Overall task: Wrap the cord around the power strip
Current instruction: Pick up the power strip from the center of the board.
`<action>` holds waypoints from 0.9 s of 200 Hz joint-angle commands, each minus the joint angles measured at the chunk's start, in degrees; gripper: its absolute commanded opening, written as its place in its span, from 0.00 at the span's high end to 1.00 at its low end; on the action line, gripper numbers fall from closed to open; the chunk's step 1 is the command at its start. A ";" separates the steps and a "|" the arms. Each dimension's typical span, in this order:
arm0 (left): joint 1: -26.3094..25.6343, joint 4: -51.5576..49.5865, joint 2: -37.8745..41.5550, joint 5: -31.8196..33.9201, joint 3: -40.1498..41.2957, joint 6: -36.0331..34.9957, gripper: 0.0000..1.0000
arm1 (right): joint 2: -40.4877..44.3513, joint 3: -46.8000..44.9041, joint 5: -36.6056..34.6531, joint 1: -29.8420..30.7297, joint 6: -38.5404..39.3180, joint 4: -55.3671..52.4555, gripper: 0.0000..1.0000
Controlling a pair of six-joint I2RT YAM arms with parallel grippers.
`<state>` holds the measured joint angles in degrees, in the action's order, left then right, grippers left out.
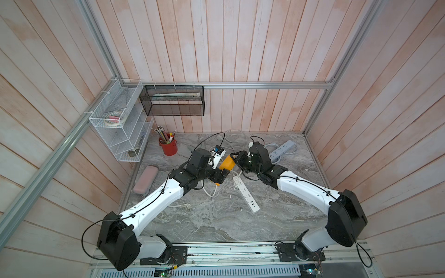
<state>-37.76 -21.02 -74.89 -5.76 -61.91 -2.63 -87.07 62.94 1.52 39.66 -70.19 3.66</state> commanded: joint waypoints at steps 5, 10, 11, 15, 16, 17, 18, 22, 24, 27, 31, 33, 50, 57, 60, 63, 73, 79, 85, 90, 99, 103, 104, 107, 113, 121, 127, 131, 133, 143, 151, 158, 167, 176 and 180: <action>-5.93 2.89 3.24 17.39 5.94 -7.61 0.10 | 0.23 3.18 -2.71 0.12 -4.49 -2.63 1.00; -6.37 3.60 3.26 19.04 6.62 -8.44 0.10 | 0.35 3.56 -3.34 0.30 -4.92 -3.42 1.00; -6.46 3.70 3.22 19.34 6.76 -8.62 0.10 | 0.38 3.62 -3.44 0.31 -5.07 -3.54 1.00; -6.70 4.10 3.11 20.58 7.00 -8.90 0.11 | 0.47 3.75 -3.85 0.47 -5.46 -4.07 1.00; -6.79 4.21 3.05 20.91 7.08 -8.98 0.11 | 0.48 3.76 -3.92 0.49 -5.60 -4.17 1.00; -6.84 4.35 2.94 21.15 7.11 -9.11 0.11 | 0.53 3.77 -3.99 0.50 -5.72 -4.27 1.00; -6.91 4.42 2.88 21.41 7.09 -9.17 0.11 | 0.56 3.77 -4.07 0.50 -5.82 -4.40 1.00; -7.12 4.53 2.53 22.12 7.13 -9.34 0.12 | 0.73 3.74 -4.27 0.66 -6.24 -4.81 1.00; -7.21 4.57 2.38 22.35 7.10 -9.54 0.12 | 0.82 3.76 -4.36 0.68 -6.44 -4.98 1.00; -7.41 4.66 2.04 22.56 7.02 -9.95 0.12 | 0.96 3.77 -4.41 0.75 -6.70 -5.12 1.00; -7.80 4.80 1.54 23.23 6.99 -10.58 0.12 | 1.14 3.69 -4.37 0.77 -7.14 -5.30 1.00; -8.00 4.97 1.25 23.77 7.11 -10.84 0.12 | 1.27 3.51 -4.34 0.84 -7.28 -5.30 1.00; -9.47 5.91 -1.09 27.15 6.99 -13.23 0.15 | 2.15 3.33 -3.98 1.03 -7.98 -5.07 1.00; -9.91 6.51 -1.94 28.20 6.99 -13.74 0.16 | 2.47 3.45 -4.10 1.27 -8.06 -5.26 1.00; -10.03 6.71 -2.31 28.54 6.87 -14.00 0.16 | 2.58 3.52 -4.20 1.36 -8.03 -5.42 1.00; -10.18 6.81 -2.64 28.82 6.67 -14.12 0.17 | 2.68 3.63 -4.38 1.50 -7.96 -5.61 1.00; -10.64 7.57 -3.82 29.78 6.14 -14.74 0.19 | 3.01 3.98 -4.84 1.85 -8.03 -6.05 1.00; -10.86 8.01 -4.44 30.38 5.88 -15.22 0.21 | 3.19 3.84 -4.95 1.99 -8.03 -6.06 1.00; -11.14 8.55 -4.97 31.02 5.75 -15.95 0.23 | 3.24 3.86 -4.95 2.09 -8.12 -6.11 1.00; -11.34 9.01 -5.32 31.44 5.67 -16.35 0.26 | 3.31 3.86 -4.84 2.18 -8.19 -6.03 1.00; -11.54 9.35 -5.61 31.52 5.43 -16.92 0.32 | 3.49 3.77 -4.69 2.18 -8.29 -6.19 1.00; -11.59 9.38 -5.76 31.51 5.40 -17.12 0.37 | 3.54 3.75 -4.83 2.18 -8.29 -6.13 1.00; -11.61 9.35 -5.73 31.51 5.40 -17.18 0.38 | 3.55 3.75 -4.85 2.18 -8.29 -6.17 1.00; -11.71 9.29 -5.87 31.59 5.28 -17.18 0.42 | 3.63 3.70 -4.93 2.22 -8.29 -6.17 1.00; -11.78 8.99 -6.01 31.55 5.06 -17.09 0.50 | 3.83 3.59 -5.03 2.18 -8.37 -6.14 1.00; -11.86 8.95 -5.94 31.42 5.03 -16.88 0.58 | 4.09 3.60 -5.12 2.18 -8.34 -5.89 1.00; -11.90 9.05 -5.96 31.31 5.00 -16.72 0.62 | 4.16 3.69 -5.12 2.18 -8.15 -5.54 1.00; -11.94 9.05 -5.89 31.25 4.82 -16.63 0.65 | 4.19 3.79 -5.16 2.18 -8.04 -5.49 1.00; -12.02 9.01 -5.88 31.18 4.75 -16.57 0.66 | 4.25 3.84 -5.20 2.31 -7.99 -5.50 1.00; -12.16 9.06 -5.80 31.23 4.29 -16.49 0.71 | 4.32 4.28 -5.29 2.23 -7.94 -5.25 1.00; -12.32 9.11 -5.74 31.26 3.92 -16.41 0.75 | 4.40 4.51 -5.22 2.23 -8.09 -4.73 1.00; -12.30 9.22 -5.70 31.24 3.66 -16.19 0.77 | 4.54 4.62 -5.17 2.19 -8.17 -4.08 0.95; -12.35 9.40 -5.46 31.16 3.40 -15.75 0.83 | 4.84 4.87 -4.77 1.92 -7.40 -3.17 0.81; -12.36 9.60 -5.14 31.44 3.29 -15.49 0.86 | 5.10 5.81 -3.85 1.41 -5.82 -3.13 0.69; -12.34 9.69 -5.07 31.69 3.29 -15.41 0.87 | 5.27 6.29 -3.46 1.12 -4.99 -3.45 0.64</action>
<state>-49.91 -14.02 -80.58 27.29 -56.38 -20.16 -84.79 65.14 -4.25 41.28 -78.15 -4.36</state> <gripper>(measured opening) 0.472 0.338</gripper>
